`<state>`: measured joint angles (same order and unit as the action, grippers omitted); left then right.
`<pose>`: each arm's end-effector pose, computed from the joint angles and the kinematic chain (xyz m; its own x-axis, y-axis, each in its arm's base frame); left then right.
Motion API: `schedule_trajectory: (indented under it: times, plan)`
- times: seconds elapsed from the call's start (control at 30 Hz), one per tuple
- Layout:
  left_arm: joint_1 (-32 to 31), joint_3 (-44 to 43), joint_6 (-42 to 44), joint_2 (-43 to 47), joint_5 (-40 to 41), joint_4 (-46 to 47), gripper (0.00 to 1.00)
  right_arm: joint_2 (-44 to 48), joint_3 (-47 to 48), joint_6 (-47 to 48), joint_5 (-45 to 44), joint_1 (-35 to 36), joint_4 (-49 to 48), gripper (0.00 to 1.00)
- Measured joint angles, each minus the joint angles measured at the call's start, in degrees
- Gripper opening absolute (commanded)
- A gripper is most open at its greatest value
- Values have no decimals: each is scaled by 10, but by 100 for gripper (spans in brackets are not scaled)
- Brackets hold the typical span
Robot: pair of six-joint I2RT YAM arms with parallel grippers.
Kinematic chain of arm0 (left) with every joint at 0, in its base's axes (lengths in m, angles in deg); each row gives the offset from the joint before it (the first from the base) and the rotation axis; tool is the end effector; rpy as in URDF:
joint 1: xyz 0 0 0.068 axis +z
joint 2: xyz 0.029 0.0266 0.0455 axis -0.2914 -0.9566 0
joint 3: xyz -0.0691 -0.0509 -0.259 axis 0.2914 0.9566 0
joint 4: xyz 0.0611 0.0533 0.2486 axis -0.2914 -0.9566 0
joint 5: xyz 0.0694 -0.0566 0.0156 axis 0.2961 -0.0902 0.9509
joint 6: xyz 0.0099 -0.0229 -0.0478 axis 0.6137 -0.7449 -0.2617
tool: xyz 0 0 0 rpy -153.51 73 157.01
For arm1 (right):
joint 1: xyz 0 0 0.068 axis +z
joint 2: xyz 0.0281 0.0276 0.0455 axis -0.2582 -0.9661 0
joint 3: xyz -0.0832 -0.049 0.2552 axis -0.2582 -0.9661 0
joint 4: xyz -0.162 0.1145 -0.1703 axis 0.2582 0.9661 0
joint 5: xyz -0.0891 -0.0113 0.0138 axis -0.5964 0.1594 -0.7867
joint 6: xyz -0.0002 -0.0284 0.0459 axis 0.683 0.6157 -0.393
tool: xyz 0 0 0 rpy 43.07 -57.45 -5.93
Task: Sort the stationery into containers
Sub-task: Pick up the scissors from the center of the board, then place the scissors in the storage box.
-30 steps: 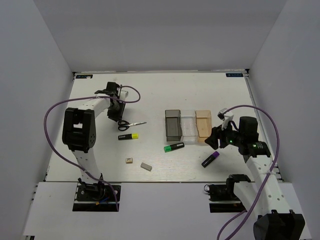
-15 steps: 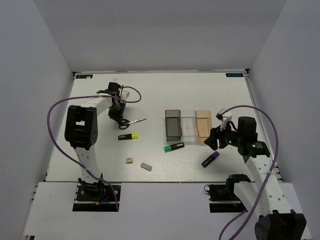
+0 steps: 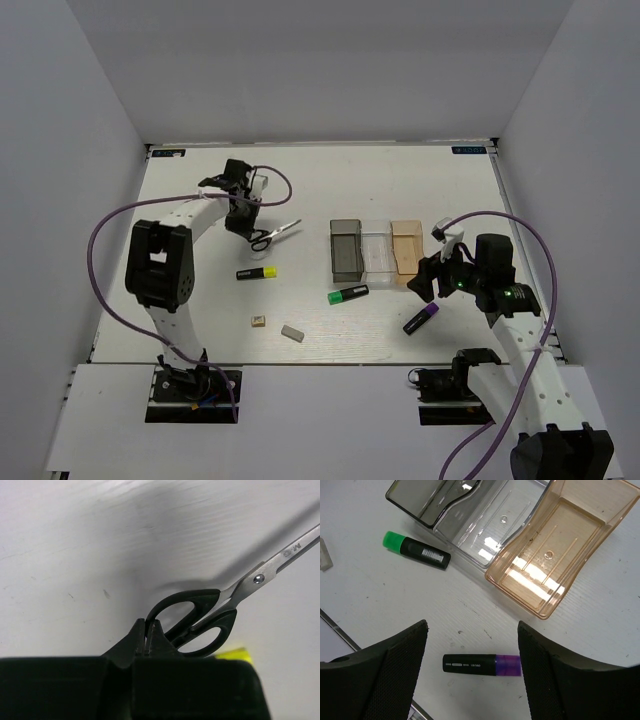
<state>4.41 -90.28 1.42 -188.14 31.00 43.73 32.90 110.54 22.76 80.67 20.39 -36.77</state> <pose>0.3722 -0.0836 0.1818 -0.9138 0.2658 -0.3071 0.2800 0.9600 -0.0021 0.1557 0.0328 0.2525 -0.4660 -0.2709 -0.8423 -0.6202 0.7790 0.0925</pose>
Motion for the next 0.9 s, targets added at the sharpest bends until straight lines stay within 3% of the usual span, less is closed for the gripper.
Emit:
schedule_trajectory:
  times: [0.23,0.43,0.63,0.77,0.9]
  plan:
    - [-69,0,-67,154,-8,12,0,0,0,1,-2,1,0,75]
    - [-155,44,-206,230,45,36,0,2,0,1,-5,2,0,75]
    - [-271,86,-337,198,190,29,0,3,0,1,-7,2,0,75]
    - [-344,30,-370,144,308,15,0,9,0,1,-12,2,0,75]
    - [-373,-29,-393,104,371,14,0,17,0,1,-16,2,0,75]
